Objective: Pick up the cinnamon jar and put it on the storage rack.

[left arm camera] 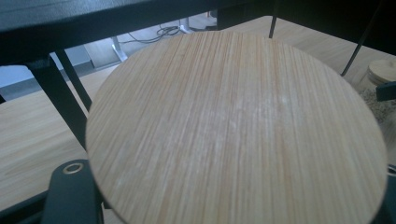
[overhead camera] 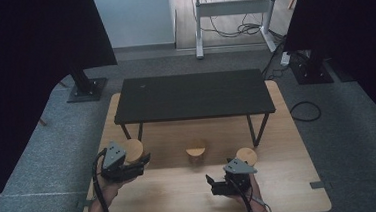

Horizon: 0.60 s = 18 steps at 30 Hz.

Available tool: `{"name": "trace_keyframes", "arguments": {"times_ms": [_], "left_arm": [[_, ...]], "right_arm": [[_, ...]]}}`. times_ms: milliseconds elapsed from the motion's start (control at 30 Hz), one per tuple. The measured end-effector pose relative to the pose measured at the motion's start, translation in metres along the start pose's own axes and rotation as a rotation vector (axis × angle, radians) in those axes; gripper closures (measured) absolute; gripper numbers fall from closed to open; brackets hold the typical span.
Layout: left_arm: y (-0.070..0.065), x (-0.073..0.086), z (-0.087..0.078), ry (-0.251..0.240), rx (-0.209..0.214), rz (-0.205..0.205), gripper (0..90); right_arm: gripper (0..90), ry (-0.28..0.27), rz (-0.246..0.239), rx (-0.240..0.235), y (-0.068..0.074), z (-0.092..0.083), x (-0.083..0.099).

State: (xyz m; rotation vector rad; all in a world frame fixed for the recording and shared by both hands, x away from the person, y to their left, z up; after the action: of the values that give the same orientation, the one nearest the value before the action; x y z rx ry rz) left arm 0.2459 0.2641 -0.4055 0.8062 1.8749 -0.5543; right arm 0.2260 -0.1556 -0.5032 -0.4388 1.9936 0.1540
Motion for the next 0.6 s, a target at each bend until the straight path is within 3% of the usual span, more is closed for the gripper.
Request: {"name": "trace_keyframes", "arguments": {"times_ms": [600], "left_arm": [[0.000, -0.016, 0.002, -0.022, 0.008, 0.004, 25.1]], "right_arm": [[3.1, -0.005, -0.002, -0.015, 0.000, 0.000, 0.000]]}}
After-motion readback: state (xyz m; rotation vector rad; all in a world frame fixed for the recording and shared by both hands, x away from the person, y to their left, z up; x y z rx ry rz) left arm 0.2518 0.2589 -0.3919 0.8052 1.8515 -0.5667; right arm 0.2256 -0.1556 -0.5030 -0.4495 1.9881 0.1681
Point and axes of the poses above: each handheld gripper's, and its own axes: z roughly forward along the jaws, x roughly out of its underside, y roughly to its left, the point moved 8 cm from there along z, roughly forward along the jaws, and after that the axes turned 14 degrees about x, right-handed, at the moved point
